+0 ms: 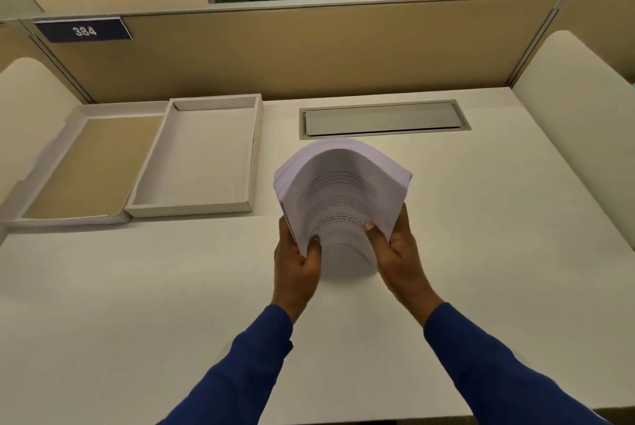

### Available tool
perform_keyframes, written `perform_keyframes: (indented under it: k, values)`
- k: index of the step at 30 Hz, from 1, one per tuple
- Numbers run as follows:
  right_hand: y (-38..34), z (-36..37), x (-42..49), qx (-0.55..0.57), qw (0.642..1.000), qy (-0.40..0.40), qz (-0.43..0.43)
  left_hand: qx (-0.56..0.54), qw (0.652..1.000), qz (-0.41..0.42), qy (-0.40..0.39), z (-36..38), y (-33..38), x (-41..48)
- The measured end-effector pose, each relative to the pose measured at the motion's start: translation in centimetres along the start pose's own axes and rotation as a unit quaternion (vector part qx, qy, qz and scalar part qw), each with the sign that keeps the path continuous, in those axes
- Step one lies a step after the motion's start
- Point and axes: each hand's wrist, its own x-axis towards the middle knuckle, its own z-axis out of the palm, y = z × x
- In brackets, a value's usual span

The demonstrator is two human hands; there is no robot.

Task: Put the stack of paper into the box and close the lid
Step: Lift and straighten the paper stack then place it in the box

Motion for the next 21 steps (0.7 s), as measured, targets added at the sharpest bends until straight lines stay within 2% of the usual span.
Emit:
perform_keyframes:
  k: [3, 7, 9, 13, 17, 21]
  values:
    - [-1.2, 0.6, 0.2, 0.014, 0.999, 0.028, -0.02, -0.001, 0.999, 0.045, 0.009, 0.3, 1.3, 0.4]
    - [-4.0, -0.4, 2.0, 0.045, 0.995, 0.087, -0.028, -0.07, 0.994, 0.079, 0.041, -0.6, 5.3, 2.9]
    - [-5.6, -0.9, 3.1, 0.048, 0.994, 0.1, -0.021, -0.097, 0.992, 0.054, 0.059, -1.0, 7.5, 4.4]
    - [-7.6, -0.7, 4.9, 0.05, 0.987, 0.154, 0.023, -0.088, 0.988, -0.066, 0.11, -0.7, 10.1, 6.6]
    - [-7.6, -0.7, 5.4, 0.047, 0.984, 0.17, 0.039, -0.067, 0.984, -0.071, 0.147, -0.2, 10.1, 7.5]
    - [-7.6, -0.8, 5.4, 0.039, 0.984, 0.171, 0.034, -0.055, 0.989, -0.067, 0.122, 0.0, 10.0, 7.7]
